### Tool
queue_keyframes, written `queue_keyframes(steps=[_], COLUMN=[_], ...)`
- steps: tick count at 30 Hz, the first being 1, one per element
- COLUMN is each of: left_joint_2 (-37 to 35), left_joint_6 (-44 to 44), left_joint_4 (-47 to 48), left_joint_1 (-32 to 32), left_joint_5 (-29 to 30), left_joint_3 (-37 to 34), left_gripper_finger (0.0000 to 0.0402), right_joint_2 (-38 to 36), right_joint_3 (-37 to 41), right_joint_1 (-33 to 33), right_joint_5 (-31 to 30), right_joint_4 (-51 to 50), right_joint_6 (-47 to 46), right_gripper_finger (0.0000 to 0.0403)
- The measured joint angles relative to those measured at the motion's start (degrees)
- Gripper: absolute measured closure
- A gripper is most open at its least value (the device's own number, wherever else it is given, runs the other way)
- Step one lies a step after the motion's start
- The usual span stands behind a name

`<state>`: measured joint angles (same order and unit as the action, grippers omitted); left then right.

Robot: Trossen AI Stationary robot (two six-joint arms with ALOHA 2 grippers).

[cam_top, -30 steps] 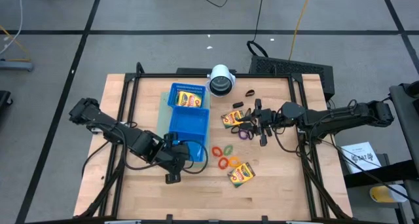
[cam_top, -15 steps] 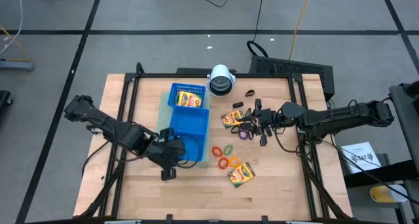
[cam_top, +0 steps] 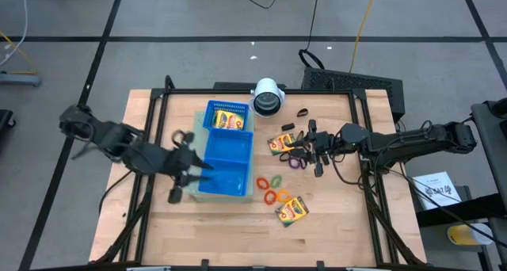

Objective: Pick & Place Office Desk Supplies
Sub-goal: Put the crayon box into the top blue bin on the shelf

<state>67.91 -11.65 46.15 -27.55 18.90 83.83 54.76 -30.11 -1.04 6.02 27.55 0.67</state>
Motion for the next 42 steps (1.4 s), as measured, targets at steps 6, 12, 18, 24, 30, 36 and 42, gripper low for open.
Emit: queue_keyframes(steps=[6, 12, 18, 24, 30, 36, 42], left_joint_2=[-8.6, -18.4, -27.9, -32.5, -31.1, -28.6, -27.1], left_joint_6=[6.5, 9.0, 8.8, 7.9, 9.0, 10.4, 11.9], left_joint_4=[-8.9, -30.2, -40.2, -47.8, -53.3, -54.5, -56.0], left_joint_1=[-0.6, 5.3, 13.2, 20.0, 23.3, 24.7, 25.8], left_joint_5=[10.3, 9.2, 6.2, 5.6, 5.6, 5.6, 6.8], left_joint_3=[-7.9, -29.4, -43.6, -52.6, -56.5, -56.6, -56.6], left_gripper_finger=[0.0273, 0.0273, 0.0273, 0.0273, 0.0273, 0.0273, 0.0273], right_joint_2=[0.0, 0.0, 0.0, 1.9, 9.4, 19.1, 31.2], right_joint_3=[0.0, 0.0, 0.0, 0.0, 0.0, -4.0, -13.6], right_joint_1=[0.0, -0.1, -0.3, -5.1, -13.6, -16.7, -17.0], right_joint_5=[0.0, -0.2, -3.8, -10.3, -3.6, -1.5, -1.2], right_joint_4=[-2.4, -5.6, -7.8, -16.8, -20.0, -18.9, -19.5], right_joint_6=[1.8, 1.4, -3.1, -14.5, -22.0, -14.9, -8.7], right_gripper_finger=[0.0287, 0.0287, 0.0287, 0.0268, 0.0225, 0.0196, 0.0202])
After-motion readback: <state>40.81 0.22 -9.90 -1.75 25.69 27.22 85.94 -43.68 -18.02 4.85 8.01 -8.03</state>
